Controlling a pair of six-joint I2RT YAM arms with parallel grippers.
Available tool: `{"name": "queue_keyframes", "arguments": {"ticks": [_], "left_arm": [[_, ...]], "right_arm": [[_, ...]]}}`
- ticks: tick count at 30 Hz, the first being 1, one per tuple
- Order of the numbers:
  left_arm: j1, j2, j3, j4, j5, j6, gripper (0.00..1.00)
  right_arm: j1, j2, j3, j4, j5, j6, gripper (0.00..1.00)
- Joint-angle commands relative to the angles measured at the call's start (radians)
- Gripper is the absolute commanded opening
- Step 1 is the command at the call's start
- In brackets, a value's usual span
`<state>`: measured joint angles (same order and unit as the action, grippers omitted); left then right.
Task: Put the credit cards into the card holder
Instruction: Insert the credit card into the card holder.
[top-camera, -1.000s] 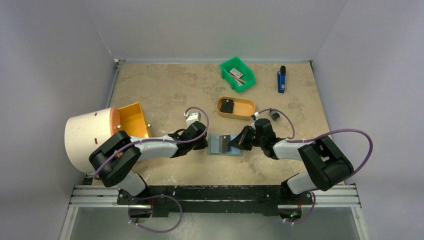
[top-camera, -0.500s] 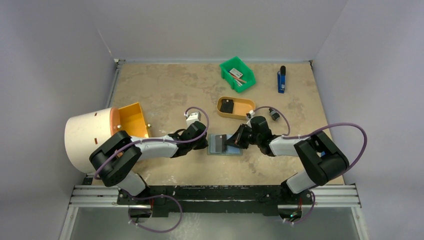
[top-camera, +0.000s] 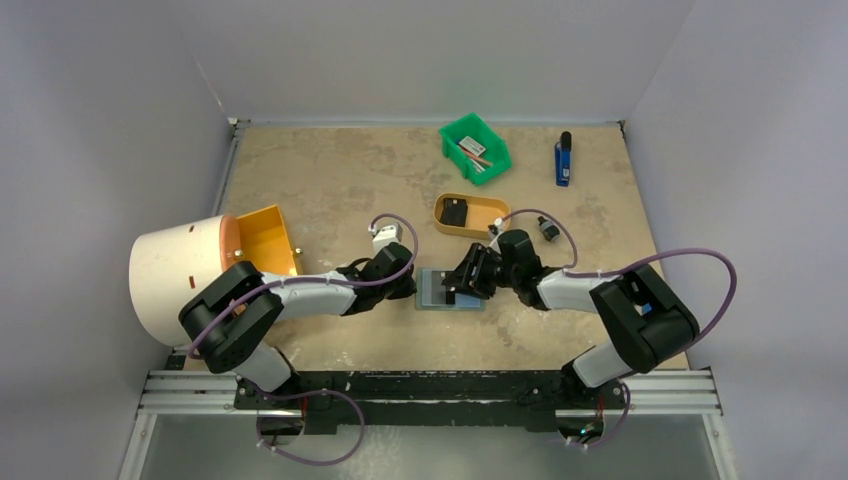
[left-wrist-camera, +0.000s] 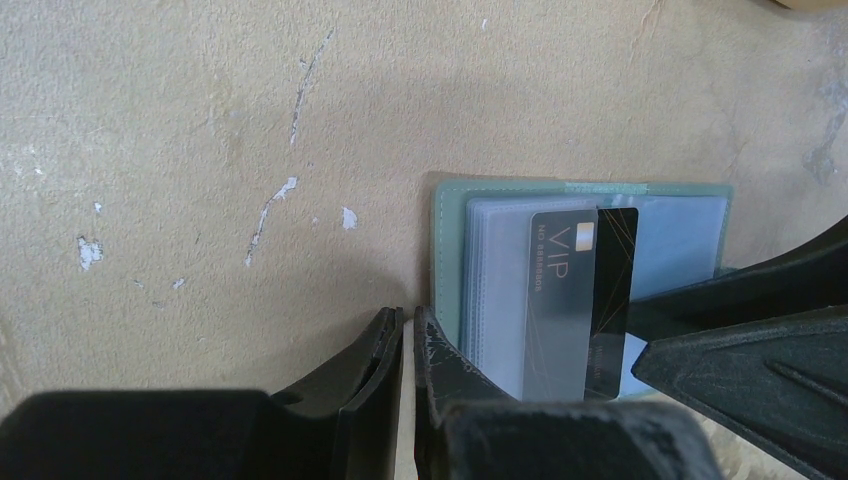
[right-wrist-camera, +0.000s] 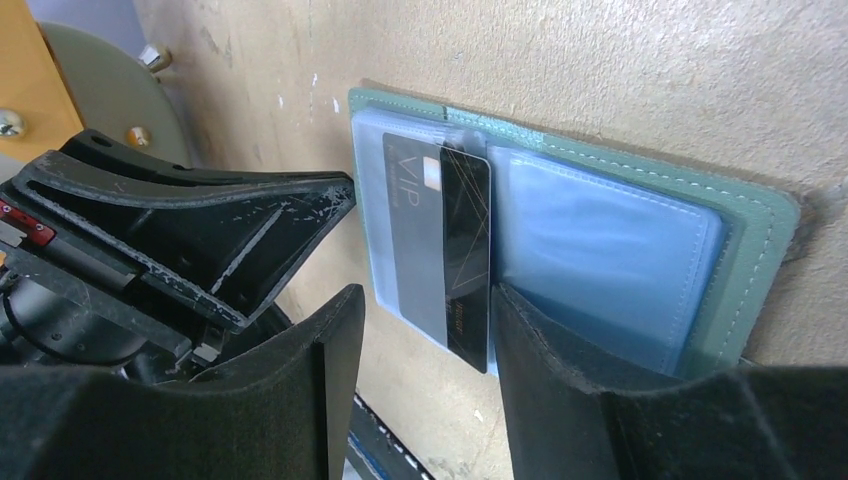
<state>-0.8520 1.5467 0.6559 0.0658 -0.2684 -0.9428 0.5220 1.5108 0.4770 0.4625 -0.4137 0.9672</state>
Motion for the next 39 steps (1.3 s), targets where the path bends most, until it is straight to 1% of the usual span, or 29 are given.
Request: {"name": "queue_keyframes", "arguments": {"ticks": [1, 11, 26, 30, 33, 35, 36, 37, 39], "left_arm": [[-0.003, -0.002, -0.003, 0.041, 0.006, -0.006, 0.08], [-0.003, 0.001, 0.001, 0.043, 0.009, -0.001, 0.08], [-0.003, -0.002, -0.006, 0.052, 0.014, 0.0, 0.08], [-0.002, -0.016, -0.009, 0.038, -0.002, -0.001, 0.08], [-0.003, -0.064, -0.016, 0.005, -0.051, -0.005, 0.08], [-0.002, -0.109, -0.029, -0.008, -0.08, -0.008, 0.12], [-0.003, -0.136, -0.036, -0.014, -0.09, -0.01, 0.15], [-0.002, -0.162, -0.04, -0.022, -0.101, -0.009, 0.21], [-0.003, -0.213, -0.042, -0.041, -0.11, -0.005, 0.28]], "right_arm": [[0.006, 0.001, 0.047, -0.035, -0.008, -0.036, 0.53], [0.043, 0.038, 0.115, -0.07, -0.013, -0.072, 0.51], [0.077, 0.073, 0.166, -0.102, -0.013, -0.103, 0.49], [0.076, 0.046, 0.167, -0.147, 0.022, -0.109, 0.5], [0.076, -0.033, 0.163, -0.238, 0.083, -0.127, 0.52], [0.076, -0.095, 0.168, -0.307, 0.112, -0.139, 0.57], [0.077, -0.131, 0.176, -0.347, 0.122, -0.15, 0.61], [0.076, -0.161, 0.187, -0.387, 0.128, -0.161, 0.65], [0.076, -0.229, 0.216, -0.454, 0.145, -0.175, 0.69]]}}
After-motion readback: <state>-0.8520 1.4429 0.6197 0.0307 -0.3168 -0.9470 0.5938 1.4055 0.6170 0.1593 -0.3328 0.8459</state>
